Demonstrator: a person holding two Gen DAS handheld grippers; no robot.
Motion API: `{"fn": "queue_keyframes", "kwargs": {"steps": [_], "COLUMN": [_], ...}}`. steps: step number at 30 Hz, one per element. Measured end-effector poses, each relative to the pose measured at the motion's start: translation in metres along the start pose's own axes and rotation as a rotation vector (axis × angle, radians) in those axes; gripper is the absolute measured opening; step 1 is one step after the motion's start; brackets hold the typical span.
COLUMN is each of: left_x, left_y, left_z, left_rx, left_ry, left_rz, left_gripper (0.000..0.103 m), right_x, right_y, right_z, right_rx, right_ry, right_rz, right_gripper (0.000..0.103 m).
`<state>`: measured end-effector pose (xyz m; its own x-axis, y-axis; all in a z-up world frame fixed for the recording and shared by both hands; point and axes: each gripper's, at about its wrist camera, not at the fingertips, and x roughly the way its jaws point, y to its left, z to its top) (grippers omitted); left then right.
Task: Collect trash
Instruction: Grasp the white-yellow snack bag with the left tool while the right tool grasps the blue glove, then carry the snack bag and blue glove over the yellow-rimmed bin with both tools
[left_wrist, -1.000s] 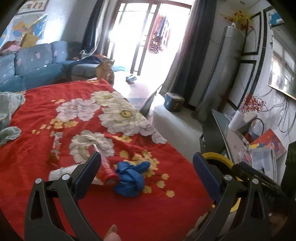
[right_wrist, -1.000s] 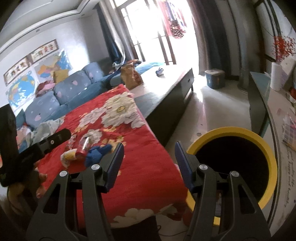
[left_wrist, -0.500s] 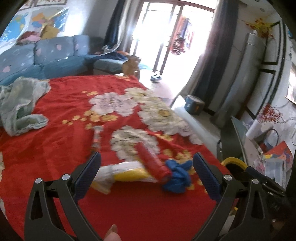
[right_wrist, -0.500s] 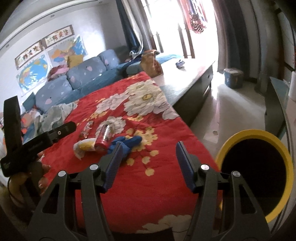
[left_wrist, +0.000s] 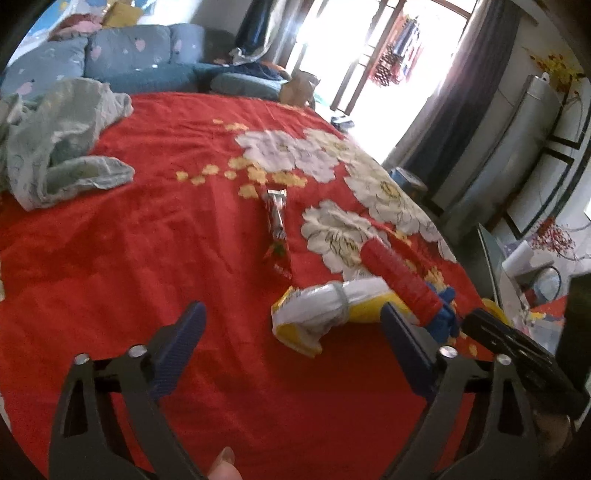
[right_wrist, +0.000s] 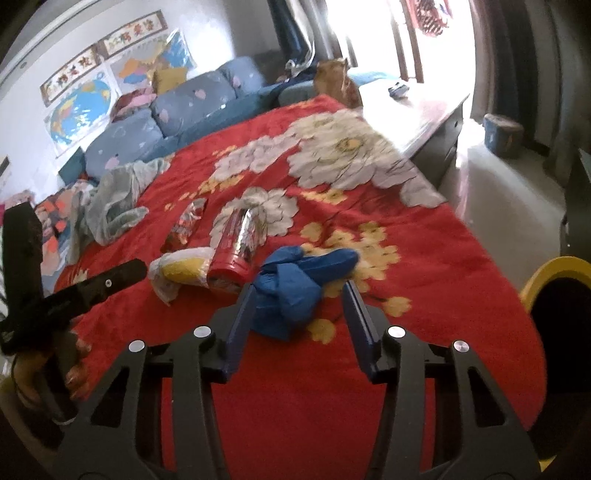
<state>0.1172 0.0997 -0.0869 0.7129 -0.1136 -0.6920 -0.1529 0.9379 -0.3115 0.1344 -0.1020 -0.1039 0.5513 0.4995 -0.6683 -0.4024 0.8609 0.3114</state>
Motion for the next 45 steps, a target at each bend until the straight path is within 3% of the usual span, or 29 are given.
{"fn": "queue_keyframes", "kwargs": {"steps": [2, 6, 12, 15, 17, 19, 21, 33, 45], "left_x": [0.004, 0.011, 0.019, 0.023, 0.024, 0.025, 0.024, 0.0, -0.034], "left_y": [0.003, 0.003, 0.0, -0.001, -0.002, -0.003, -0.005, -0.027, -0.089], "left_z": [-0.002, -0.006, -0.009, -0.009, -0.01, -0.011, -0.012, -0.007, 0.01], "left_rx": [-0.006, -0.002, 0.007, 0.011, 0.017, 0.025, 0.038, 0.106, 0.197], "left_ry": [0.017, 0.033, 0.043, 0.049, 0.059, 0.066, 0.067, 0.004, -0.08], "left_rz": [-0.022, -0.052, -0.091, -0.106, -0.101, -0.096, -0.09, -0.09, -0.182], "left_gripper": [0.082, 0.078, 0.071, 0.059, 0.044, 0.04, 0.028, 0.024, 0.024], "right_x": [0.008, 0.016, 0.01, 0.003, -0.003, -0.008, -0.012, -0.046, -0.086], "right_y": [0.001, 0.001, -0.001, -0.003, -0.005, -0.009, -0.011, -0.021, -0.049], "right_z": [-0.001, -0.005, -0.009, -0.01, -0.009, -0.008, -0.008, 0.006, 0.018], "right_rx": [0.002, 0.009, 0.01, 0.014, 0.024, 0.034, 0.043, 0.053, 0.087], "right_ry": [0.017, 0.043, 0.038, 0.029, 0.02, 0.012, 0.005, -0.082, -0.178], "right_rz": [-0.001, 0.022, 0.034, 0.032, 0.031, 0.026, 0.025, 0.015, -0.029], "right_gripper": [0.041, 0.021, 0.006, 0.005, 0.005, 0.004, 0.004, 0.004, 0.004]}}
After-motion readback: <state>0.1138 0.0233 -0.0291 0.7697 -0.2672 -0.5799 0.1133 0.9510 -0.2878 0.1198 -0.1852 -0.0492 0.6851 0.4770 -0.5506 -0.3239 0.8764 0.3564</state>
